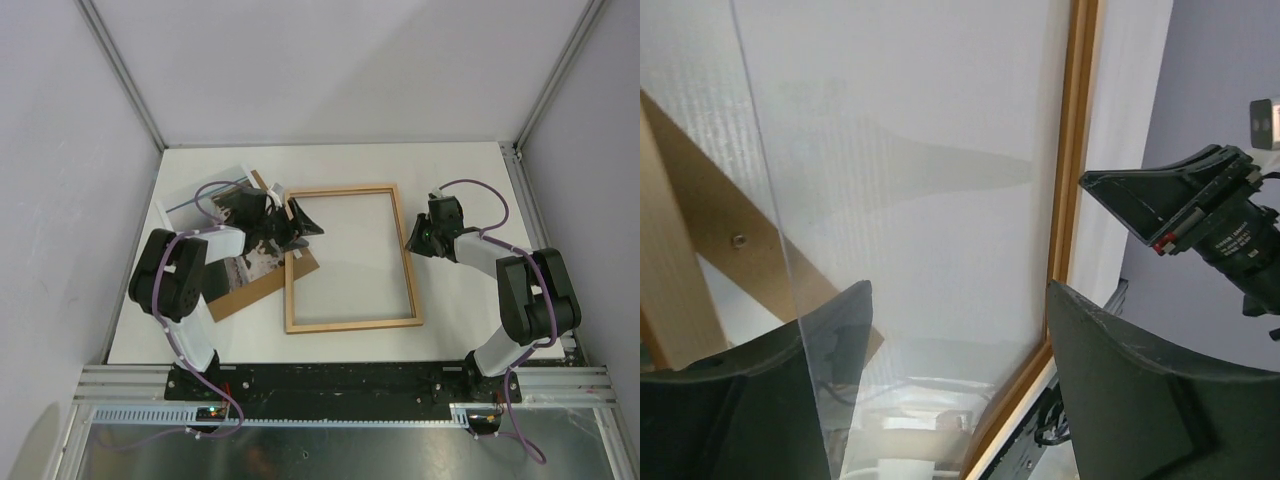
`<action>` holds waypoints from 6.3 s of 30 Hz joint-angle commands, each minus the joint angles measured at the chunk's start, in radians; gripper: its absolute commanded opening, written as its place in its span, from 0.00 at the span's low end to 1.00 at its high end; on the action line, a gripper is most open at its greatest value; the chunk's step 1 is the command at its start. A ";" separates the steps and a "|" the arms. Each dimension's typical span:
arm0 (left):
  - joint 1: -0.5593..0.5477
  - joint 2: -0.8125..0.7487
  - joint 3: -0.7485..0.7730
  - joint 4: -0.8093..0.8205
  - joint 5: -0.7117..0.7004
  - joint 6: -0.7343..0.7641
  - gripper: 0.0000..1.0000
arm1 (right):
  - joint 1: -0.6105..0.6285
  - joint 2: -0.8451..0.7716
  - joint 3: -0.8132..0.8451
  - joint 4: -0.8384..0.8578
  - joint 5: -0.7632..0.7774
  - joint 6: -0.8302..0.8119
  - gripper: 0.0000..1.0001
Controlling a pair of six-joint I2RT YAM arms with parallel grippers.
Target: Put the photo into the frame
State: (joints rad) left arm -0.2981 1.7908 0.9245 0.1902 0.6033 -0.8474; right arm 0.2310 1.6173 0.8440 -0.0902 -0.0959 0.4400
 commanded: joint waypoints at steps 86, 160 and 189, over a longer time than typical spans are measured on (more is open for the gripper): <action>0.051 -0.188 -0.257 0.574 0.234 -0.254 0.00 | -0.051 -0.194 -0.283 0.201 -0.111 0.156 0.20; 0.053 -0.067 -0.354 0.768 0.171 -0.285 0.00 | -0.007 -0.127 -0.268 0.207 -0.117 0.139 0.18; 0.064 0.006 -0.406 0.930 0.198 -0.386 0.00 | 0.003 -0.120 -0.263 0.207 -0.113 0.137 0.18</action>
State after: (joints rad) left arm -0.2337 1.7702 0.5159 1.0233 0.7803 -1.1881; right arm 0.2161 1.4696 0.5671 0.1638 -0.2165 0.6018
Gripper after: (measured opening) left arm 0.006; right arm 0.179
